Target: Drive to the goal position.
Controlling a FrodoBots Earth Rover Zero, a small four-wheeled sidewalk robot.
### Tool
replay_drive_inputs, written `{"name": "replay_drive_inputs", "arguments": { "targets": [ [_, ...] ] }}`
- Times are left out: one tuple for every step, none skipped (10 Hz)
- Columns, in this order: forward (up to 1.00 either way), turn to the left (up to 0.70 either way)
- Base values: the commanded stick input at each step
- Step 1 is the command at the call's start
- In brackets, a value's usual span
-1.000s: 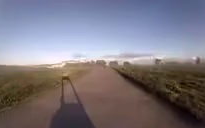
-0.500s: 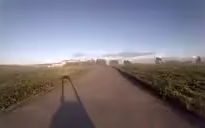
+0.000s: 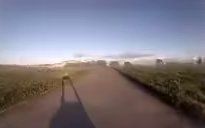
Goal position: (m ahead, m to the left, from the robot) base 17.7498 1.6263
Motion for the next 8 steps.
{"name": "replay_drive_inputs", "arguments": {
  "targets": [
    [0.70,0.00],
    [0.70,0.00],
    [0.70,0.00],
    [0.70,0.00],
    [0.70,0.00],
    [0.70,0.00],
    [0.70,0.00],
    [0.70,0.00]
  ]
}}
